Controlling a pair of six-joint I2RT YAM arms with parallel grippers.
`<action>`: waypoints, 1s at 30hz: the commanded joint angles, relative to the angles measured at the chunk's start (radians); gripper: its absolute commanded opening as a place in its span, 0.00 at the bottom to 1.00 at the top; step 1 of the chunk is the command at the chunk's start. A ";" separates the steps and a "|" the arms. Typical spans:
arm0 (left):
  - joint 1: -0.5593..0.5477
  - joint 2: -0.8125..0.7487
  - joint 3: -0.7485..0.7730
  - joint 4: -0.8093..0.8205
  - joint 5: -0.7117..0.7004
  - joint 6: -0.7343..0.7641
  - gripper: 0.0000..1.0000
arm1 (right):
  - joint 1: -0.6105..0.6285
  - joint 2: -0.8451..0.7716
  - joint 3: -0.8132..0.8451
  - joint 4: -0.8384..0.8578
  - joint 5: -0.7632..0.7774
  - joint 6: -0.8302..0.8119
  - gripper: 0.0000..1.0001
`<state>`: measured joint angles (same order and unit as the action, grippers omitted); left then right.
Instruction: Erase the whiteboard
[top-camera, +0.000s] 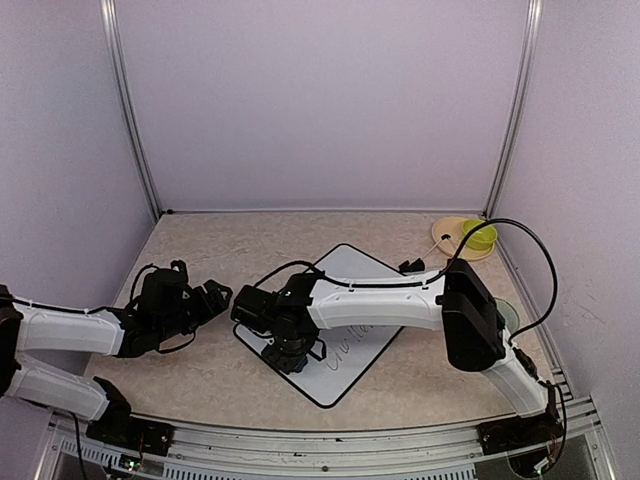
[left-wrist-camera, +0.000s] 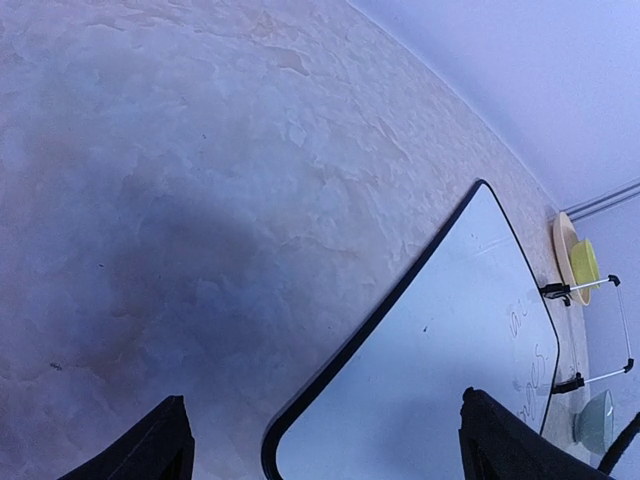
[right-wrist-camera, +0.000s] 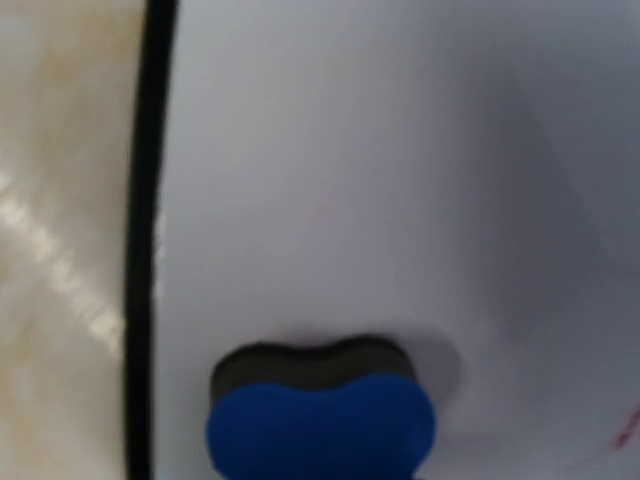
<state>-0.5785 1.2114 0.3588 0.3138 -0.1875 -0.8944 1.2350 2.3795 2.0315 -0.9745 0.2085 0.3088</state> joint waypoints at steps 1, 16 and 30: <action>-0.001 0.005 0.026 0.014 0.003 -0.003 0.89 | -0.002 0.074 0.041 -0.107 0.169 0.013 0.32; -0.041 0.016 0.043 0.030 0.007 -0.024 0.89 | -0.020 -0.207 -0.393 0.073 0.102 0.046 0.34; -0.086 -0.058 -0.011 -0.005 -0.031 -0.061 0.89 | -0.221 -0.065 -0.197 0.157 0.037 -0.059 0.34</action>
<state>-0.6563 1.1858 0.3676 0.3206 -0.1963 -0.9455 1.1007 2.2681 1.8206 -0.8562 0.2379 0.2852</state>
